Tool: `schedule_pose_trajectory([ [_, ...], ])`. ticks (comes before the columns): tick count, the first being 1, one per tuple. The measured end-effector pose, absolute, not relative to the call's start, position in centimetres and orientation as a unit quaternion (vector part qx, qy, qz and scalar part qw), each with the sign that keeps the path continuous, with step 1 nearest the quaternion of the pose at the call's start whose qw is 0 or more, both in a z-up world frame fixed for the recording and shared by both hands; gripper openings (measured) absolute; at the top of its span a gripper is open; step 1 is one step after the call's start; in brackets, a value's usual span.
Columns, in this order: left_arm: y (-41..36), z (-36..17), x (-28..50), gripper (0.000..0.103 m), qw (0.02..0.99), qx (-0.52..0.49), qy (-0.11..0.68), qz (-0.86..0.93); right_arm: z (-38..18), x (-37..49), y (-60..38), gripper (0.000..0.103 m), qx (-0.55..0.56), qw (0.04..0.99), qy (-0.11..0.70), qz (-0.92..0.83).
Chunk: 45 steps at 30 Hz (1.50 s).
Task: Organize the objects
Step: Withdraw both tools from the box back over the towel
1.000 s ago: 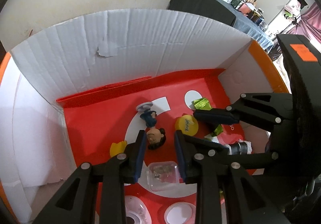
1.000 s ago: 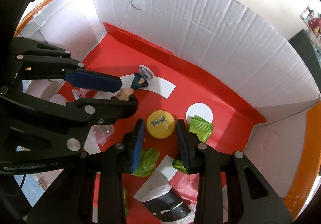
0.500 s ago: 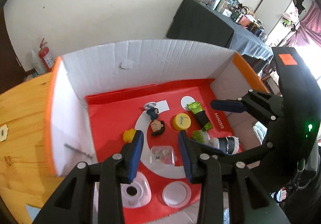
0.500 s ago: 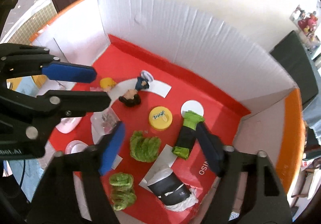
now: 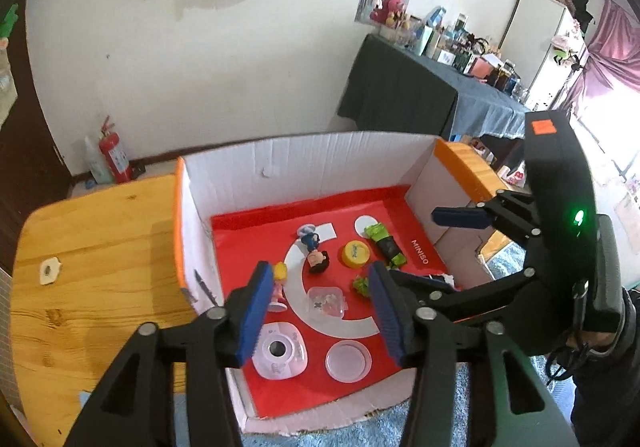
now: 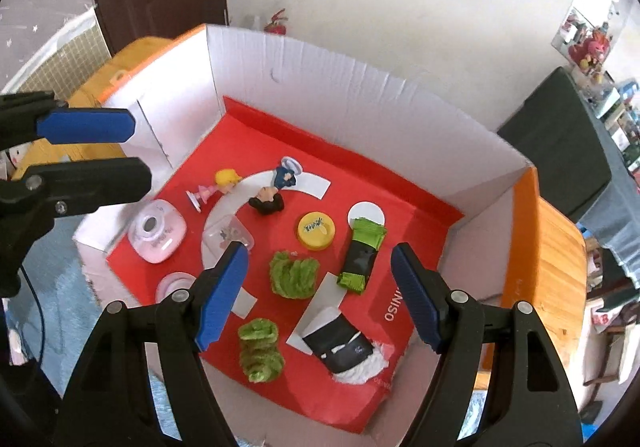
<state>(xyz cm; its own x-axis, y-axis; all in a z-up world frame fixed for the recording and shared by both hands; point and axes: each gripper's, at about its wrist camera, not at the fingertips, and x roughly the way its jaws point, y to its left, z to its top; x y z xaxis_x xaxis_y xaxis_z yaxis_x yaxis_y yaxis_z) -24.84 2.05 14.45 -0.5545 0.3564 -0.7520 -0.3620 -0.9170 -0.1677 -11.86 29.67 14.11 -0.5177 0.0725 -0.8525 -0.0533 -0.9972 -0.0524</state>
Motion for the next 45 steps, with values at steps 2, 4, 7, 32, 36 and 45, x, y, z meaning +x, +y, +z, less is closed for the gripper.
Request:
schedule_pose_trajectory([
  [2,2.0,15.1,-24.0,0.057,0.201,-0.414,0.009,0.888,15.5,-11.9,30.7,0.082,-0.475,0.043,-0.004,0.879],
  [4,1.9,15.6,-23.4,0.057,0.201,-0.405,0.010,0.892,16.6,-11.2,30.4,0.083,-0.462,0.047,-0.004,0.885],
  [7,1.6,16.4,-22.2,0.064,0.201,-0.390,0.004,0.899,18.1,-10.6,30.3,0.089,-0.444,0.058,0.000,0.894],
  [32,-0.3,16.0,-11.4,0.096,0.150,-0.323,-0.013,0.934,19.5,0.8,27.4,0.100,-0.318,0.149,0.056,0.935],
  [36,-0.5,14.8,-10.4,0.097,0.149,-0.331,-0.030,0.931,18.3,2.0,27.2,0.101,-0.315,0.156,0.070,0.934],
  [45,0.3,12.0,-8.1,0.098,0.134,-0.350,-0.015,0.927,14.0,2.8,26.8,0.101,-0.343,0.159,0.085,0.922],
])
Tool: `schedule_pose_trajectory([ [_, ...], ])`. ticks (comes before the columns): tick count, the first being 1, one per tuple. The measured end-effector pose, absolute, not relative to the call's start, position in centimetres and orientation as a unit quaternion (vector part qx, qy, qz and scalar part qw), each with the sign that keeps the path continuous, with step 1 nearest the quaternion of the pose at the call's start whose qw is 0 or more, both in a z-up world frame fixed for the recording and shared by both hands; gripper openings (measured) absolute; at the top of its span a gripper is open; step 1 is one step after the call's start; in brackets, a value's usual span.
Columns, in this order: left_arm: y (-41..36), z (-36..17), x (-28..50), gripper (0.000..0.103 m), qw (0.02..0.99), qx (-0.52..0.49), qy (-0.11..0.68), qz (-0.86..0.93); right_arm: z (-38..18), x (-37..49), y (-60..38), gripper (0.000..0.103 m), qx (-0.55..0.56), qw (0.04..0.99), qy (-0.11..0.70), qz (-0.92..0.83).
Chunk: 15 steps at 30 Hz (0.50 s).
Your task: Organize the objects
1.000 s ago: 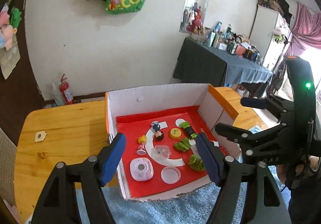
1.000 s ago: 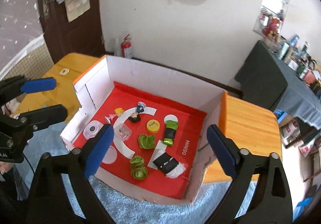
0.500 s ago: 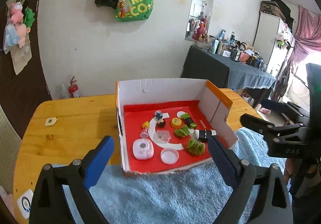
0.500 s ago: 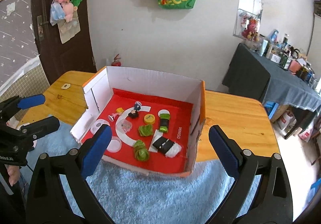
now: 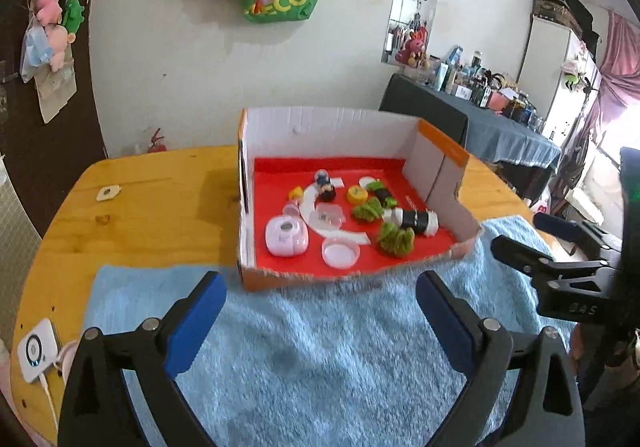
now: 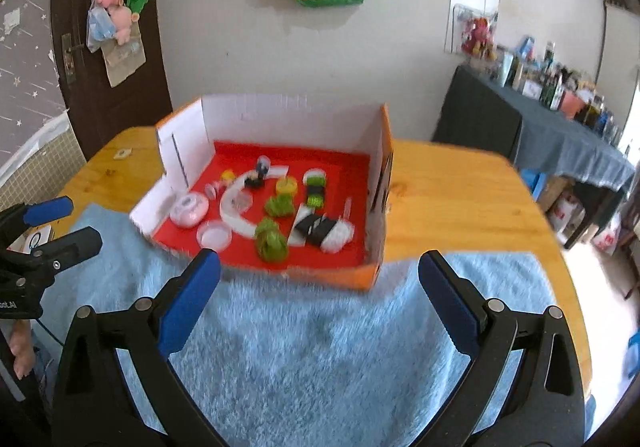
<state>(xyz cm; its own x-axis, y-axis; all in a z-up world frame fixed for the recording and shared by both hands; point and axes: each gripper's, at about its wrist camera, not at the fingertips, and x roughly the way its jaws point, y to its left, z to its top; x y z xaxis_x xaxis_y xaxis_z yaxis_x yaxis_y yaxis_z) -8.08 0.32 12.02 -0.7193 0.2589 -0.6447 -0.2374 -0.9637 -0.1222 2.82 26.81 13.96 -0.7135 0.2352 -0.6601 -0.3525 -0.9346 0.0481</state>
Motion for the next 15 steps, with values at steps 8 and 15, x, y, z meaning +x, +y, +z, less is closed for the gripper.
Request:
schedule_pose_trajectory([
  [8,0.3,12.2,-5.6,0.098,0.129,-0.351,-0.016,0.927,11.4,3.5,27.1,0.101,-0.363,0.153,0.113,0.912],
  [15,0.4,13.9,-3.5,0.099,0.151,-0.337,-0.025,0.929,11.6,4.6,26.8,0.101,-0.356,0.147,0.117,0.916],
])
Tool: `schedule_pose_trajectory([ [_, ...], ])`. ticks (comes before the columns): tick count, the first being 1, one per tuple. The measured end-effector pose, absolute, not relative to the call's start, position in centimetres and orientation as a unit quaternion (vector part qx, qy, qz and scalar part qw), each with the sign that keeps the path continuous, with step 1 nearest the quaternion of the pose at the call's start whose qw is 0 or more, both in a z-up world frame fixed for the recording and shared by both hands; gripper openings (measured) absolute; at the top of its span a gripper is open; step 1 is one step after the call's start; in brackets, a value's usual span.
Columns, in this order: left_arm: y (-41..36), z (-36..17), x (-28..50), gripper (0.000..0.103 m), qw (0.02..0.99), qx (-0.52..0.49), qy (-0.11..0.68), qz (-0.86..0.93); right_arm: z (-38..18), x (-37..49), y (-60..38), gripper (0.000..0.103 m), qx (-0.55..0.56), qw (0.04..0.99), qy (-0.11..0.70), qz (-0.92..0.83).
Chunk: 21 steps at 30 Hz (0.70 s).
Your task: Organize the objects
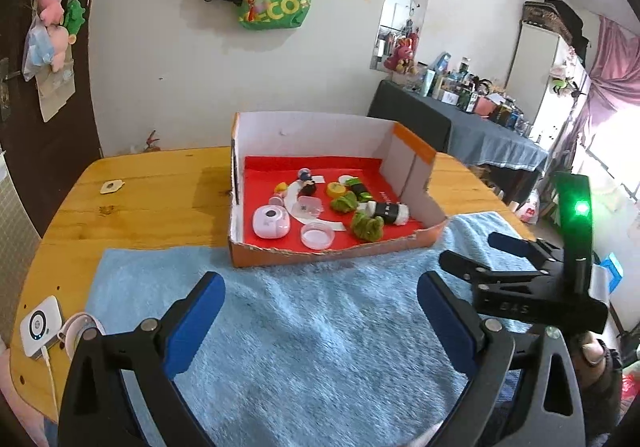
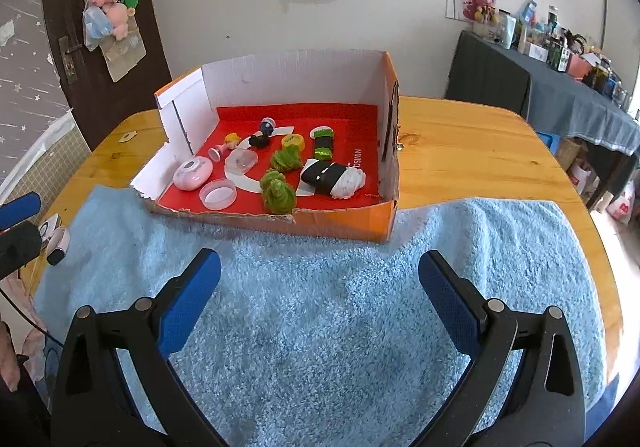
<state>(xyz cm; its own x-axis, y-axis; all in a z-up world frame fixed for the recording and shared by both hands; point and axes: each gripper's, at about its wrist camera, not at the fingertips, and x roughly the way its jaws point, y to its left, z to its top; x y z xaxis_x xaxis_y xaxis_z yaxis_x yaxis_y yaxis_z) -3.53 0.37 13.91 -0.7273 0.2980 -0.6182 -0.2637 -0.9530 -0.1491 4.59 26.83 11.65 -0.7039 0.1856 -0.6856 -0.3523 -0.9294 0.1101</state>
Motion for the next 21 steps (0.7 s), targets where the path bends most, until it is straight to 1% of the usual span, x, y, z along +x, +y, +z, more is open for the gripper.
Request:
schedule_pose_trajectory([
  [3,0.6,13.9,-2.9,0.099,0.145,-0.335,-0.017,0.931,11.8,5.0,26.6,0.101,-0.354,0.147,0.114,0.916],
  [7,0.4,13.6,-2.1,0.100,0.150,-0.338,-0.026,0.929,11.5,5.3,26.5,0.101,-0.356,0.146,0.114,0.916],
  [9,0.3,12.9,-2.2,0.101,0.134,-0.342,-0.019,0.930,11.1,5.3,26.4,0.101,-0.361,0.146,0.116,0.914],
  [21,0.7,5.0,-7.2,0.101,0.100,-0.418,-0.024,0.903,7.1,3.7,26.9,0.101,-0.398,0.163,0.116,0.895],
])
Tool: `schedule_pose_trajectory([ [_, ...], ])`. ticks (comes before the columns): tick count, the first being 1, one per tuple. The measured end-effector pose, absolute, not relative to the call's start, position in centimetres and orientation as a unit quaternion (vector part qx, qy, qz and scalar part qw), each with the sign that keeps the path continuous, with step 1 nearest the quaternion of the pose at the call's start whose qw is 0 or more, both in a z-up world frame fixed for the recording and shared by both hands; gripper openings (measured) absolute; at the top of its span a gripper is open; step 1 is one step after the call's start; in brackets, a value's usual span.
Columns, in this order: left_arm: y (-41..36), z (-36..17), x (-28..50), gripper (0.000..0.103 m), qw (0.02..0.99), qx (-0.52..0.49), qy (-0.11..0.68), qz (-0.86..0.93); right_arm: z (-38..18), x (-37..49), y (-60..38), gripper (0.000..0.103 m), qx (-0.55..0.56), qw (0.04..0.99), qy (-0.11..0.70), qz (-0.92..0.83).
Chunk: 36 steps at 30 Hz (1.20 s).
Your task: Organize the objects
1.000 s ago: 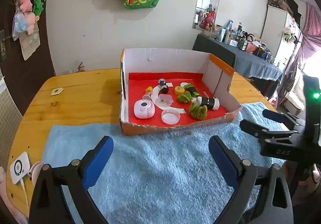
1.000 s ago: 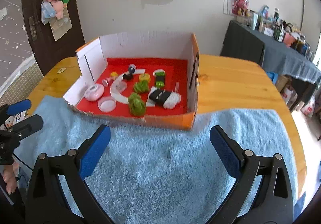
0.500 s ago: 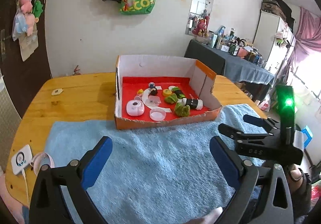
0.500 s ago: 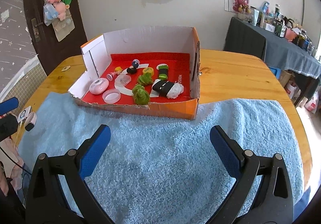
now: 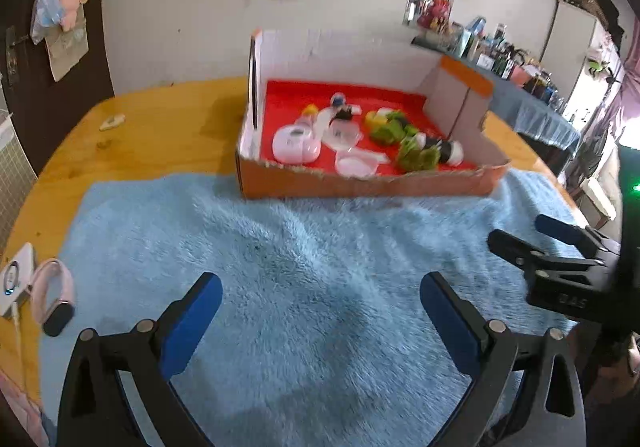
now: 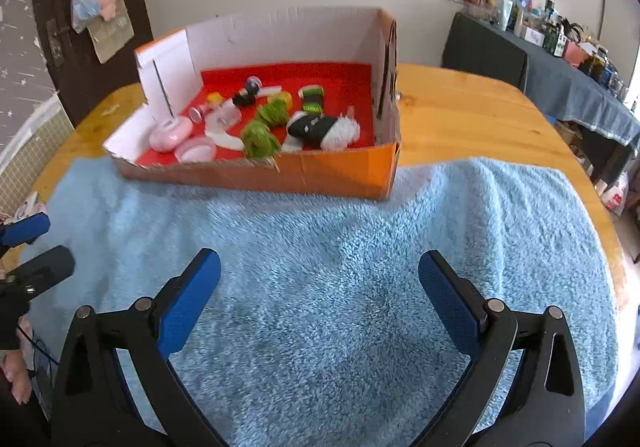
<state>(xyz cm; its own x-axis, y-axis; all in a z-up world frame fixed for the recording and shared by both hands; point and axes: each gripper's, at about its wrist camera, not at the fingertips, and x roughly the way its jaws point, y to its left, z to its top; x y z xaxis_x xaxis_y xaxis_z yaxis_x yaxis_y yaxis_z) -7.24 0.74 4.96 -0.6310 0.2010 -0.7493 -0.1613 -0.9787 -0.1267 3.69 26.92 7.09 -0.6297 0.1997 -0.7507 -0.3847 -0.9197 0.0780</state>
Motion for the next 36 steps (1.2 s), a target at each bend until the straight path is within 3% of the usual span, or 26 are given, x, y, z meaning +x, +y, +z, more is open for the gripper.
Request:
schedule_pose_trajectory([
  [8,0.3,1.9,-10.1,0.101,0.066,-0.453,-0.038,0.888,5.3,1.9,26.8,0.101,-0.438,0.180,0.087,0.877],
  [14,1.5,1.0,-10.4,0.103,0.038,-0.447,0.011,0.893,4.4,1.3,27.4,0.103,-0.457,0.177,0.094,0.867],
  [36,1.8,0.9,-10.8,0.103,0.016,-0.441,0.003,0.897,4.3,1.7,27.4,0.103,-0.418,0.190,0.101,0.883],
])
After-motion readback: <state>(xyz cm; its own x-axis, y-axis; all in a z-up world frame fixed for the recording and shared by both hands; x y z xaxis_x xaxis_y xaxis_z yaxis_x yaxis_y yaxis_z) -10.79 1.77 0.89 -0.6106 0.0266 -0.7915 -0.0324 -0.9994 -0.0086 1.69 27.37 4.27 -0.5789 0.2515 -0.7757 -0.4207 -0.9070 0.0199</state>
